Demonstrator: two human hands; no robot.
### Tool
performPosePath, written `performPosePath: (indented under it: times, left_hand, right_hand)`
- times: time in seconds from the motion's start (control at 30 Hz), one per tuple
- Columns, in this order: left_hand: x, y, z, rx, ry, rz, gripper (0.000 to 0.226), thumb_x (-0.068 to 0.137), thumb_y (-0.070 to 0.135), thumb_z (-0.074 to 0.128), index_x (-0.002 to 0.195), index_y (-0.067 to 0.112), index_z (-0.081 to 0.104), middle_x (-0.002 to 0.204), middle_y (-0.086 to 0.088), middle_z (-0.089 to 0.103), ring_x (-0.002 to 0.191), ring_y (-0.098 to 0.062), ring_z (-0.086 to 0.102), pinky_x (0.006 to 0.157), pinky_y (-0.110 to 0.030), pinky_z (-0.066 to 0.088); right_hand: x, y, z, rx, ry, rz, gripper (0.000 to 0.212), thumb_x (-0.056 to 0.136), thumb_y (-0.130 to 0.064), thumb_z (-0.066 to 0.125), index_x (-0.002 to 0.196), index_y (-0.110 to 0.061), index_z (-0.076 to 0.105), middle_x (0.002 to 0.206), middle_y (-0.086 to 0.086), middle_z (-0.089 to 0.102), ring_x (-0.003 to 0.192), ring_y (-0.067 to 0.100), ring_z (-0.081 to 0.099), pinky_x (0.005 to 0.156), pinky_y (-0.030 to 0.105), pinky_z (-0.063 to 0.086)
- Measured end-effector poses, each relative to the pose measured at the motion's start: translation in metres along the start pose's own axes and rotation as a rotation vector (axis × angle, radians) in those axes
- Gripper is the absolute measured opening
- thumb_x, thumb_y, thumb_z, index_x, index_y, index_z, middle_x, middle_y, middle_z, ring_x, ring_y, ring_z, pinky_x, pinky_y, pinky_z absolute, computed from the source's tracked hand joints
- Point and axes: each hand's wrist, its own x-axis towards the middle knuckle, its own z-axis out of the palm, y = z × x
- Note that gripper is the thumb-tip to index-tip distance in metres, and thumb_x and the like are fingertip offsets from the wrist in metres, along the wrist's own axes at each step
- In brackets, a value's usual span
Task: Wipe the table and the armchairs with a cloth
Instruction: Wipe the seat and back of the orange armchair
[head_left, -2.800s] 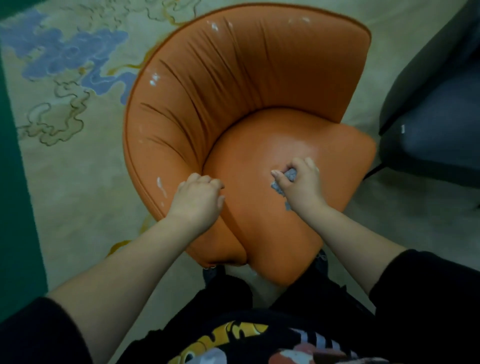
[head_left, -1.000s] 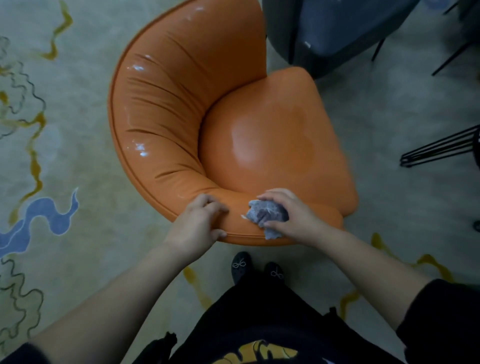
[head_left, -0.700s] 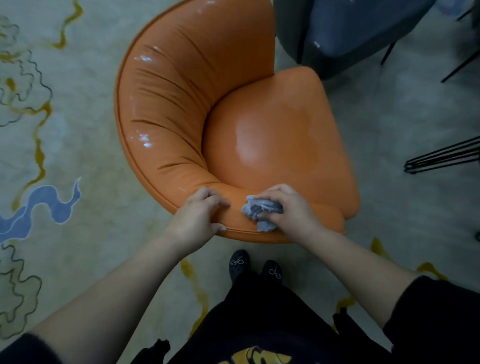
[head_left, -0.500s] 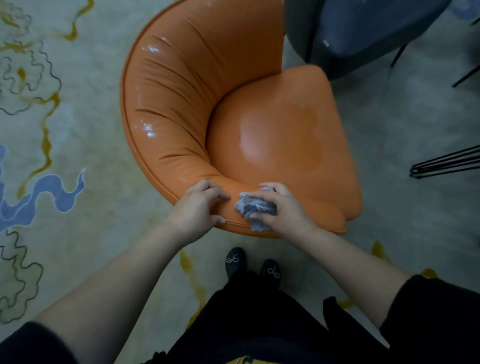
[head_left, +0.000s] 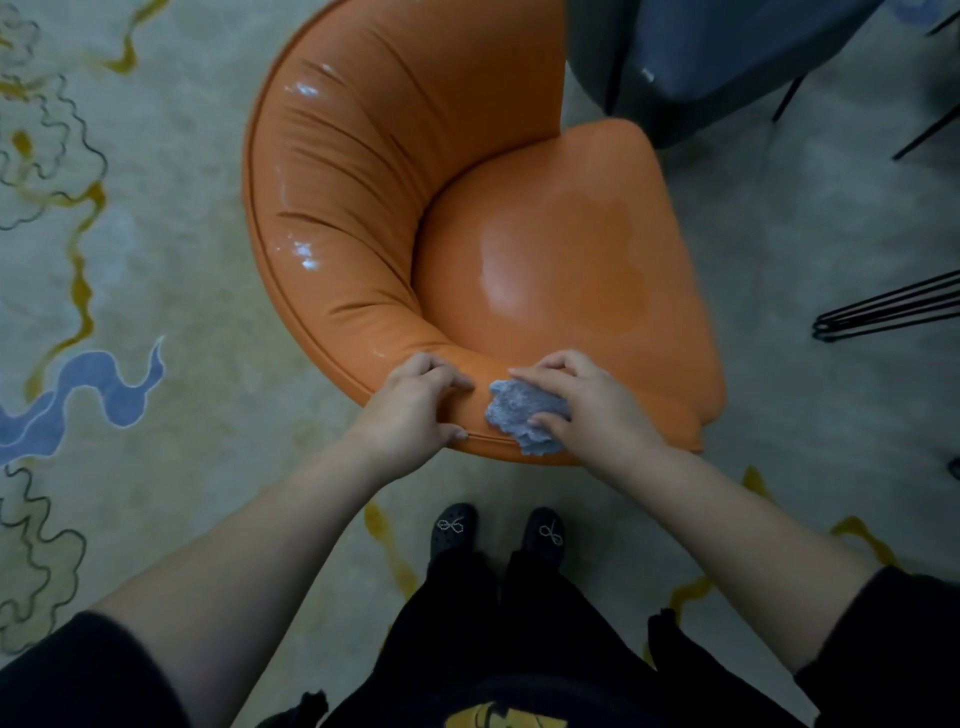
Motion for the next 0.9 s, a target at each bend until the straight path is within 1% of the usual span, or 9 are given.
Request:
performPosePath:
  times: [0.1,0.2,0.3,0.37,0.5,0.6,0.67,0.8,0.9]
  left_hand:
    - [0.001,-0.001,0.001,0.005,-0.004,0.006,0.059,0.067,0.022,0.083,0.121,0.025,0.058,0.119,0.006,0.045,0.119,-0.020,0.042,0.104,-0.034,0.036]
    - [0.001,-0.002,0.001,0.022,-0.004,0.015,0.059,0.068,0.023,0.082,0.122,0.026,0.058,0.120,0.007,0.044,0.120,-0.019,0.041,0.103,-0.029,0.034]
    - [0.001,-0.003,0.001,0.022,-0.003,0.021,0.059,0.069,0.023,0.082,0.122,0.026,0.057,0.120,0.005,0.045,0.119,-0.018,0.042,0.101,-0.027,0.034]
    - [0.000,-0.003,0.002,0.029,-0.009,0.021,0.058,0.070,0.024,0.081,0.122,0.027,0.056,0.121,0.005,0.044,0.119,-0.019,0.041,0.100,-0.026,0.033]
    - [0.000,-0.002,0.002,0.043,-0.018,0.017,0.058,0.071,0.026,0.080,0.124,0.027,0.055,0.122,0.004,0.043,0.119,-0.020,0.041,0.100,-0.030,0.035]
    - [0.000,-0.002,0.002,0.044,-0.010,0.028,0.057,0.070,0.024,0.080,0.122,0.026,0.056,0.120,0.004,0.044,0.118,-0.021,0.042,0.100,-0.031,0.036]
    - [-0.001,-0.003,0.003,0.048,-0.003,0.035,0.056,0.070,0.024,0.080,0.121,0.026,0.057,0.120,0.004,0.045,0.118,-0.020,0.042,0.100,-0.031,0.037]
    - [-0.003,-0.004,0.003,0.042,0.001,0.039,0.055,0.072,0.025,0.080,0.122,0.025,0.057,0.123,0.004,0.044,0.120,-0.020,0.040,0.099,-0.029,0.033]
    - [-0.002,-0.004,0.003,0.045,0.000,0.036,0.055,0.073,0.026,0.079,0.122,0.026,0.056,0.123,0.006,0.043,0.120,-0.019,0.039,0.099,-0.030,0.034]
  right_hand:
    - [-0.005,-0.004,0.002,0.062,0.051,0.025,0.037,0.082,-0.017,0.070,0.117,-0.031,0.065,0.122,-0.007,0.049,0.116,0.018,0.045,0.096,0.028,0.039]
    - [-0.007,-0.011,0.009,0.103,0.105,0.068,0.033,0.079,-0.018,0.074,0.111,-0.027,0.068,0.123,-0.004,0.048,0.116,0.019,0.046,0.096,0.032,0.041]
    - [-0.008,-0.014,0.016,0.030,0.080,0.062,0.040,0.074,-0.024,0.078,0.112,-0.028,0.067,0.126,-0.003,0.046,0.115,0.019,0.045,0.094,0.032,0.043]
    - [-0.006,-0.013,0.017,-0.021,0.077,0.061,0.037,0.076,-0.019,0.076,0.112,-0.026,0.067,0.122,-0.001,0.047,0.114,0.020,0.045,0.093,0.034,0.043]
    - [0.005,-0.009,0.018,0.096,0.194,0.053,0.031,0.078,-0.009,0.073,0.106,-0.023,0.070,0.111,-0.004,0.047,0.110,0.020,0.046,0.092,0.027,0.039]
    - [0.010,-0.008,0.026,0.086,0.113,-0.041,0.032,0.076,-0.013,0.075,0.106,-0.024,0.071,0.114,-0.001,0.047,0.112,0.021,0.043,0.095,0.027,0.036]
    - [0.010,-0.003,0.031,0.059,0.076,-0.062,0.034,0.075,-0.013,0.077,0.106,-0.025,0.071,0.112,-0.002,0.047,0.109,0.020,0.043,0.092,0.027,0.037]
    - [0.013,0.027,0.019,0.057,0.163,0.061,0.031,0.077,-0.008,0.074,0.106,-0.020,0.071,0.104,-0.003,0.043,0.104,0.023,0.049,0.087,0.021,0.036]
    - [0.015,0.037,0.008,0.108,0.145,0.187,0.031,0.077,-0.016,0.075,0.106,-0.026,0.071,0.106,-0.006,0.044,0.106,0.016,0.049,0.089,0.017,0.032]
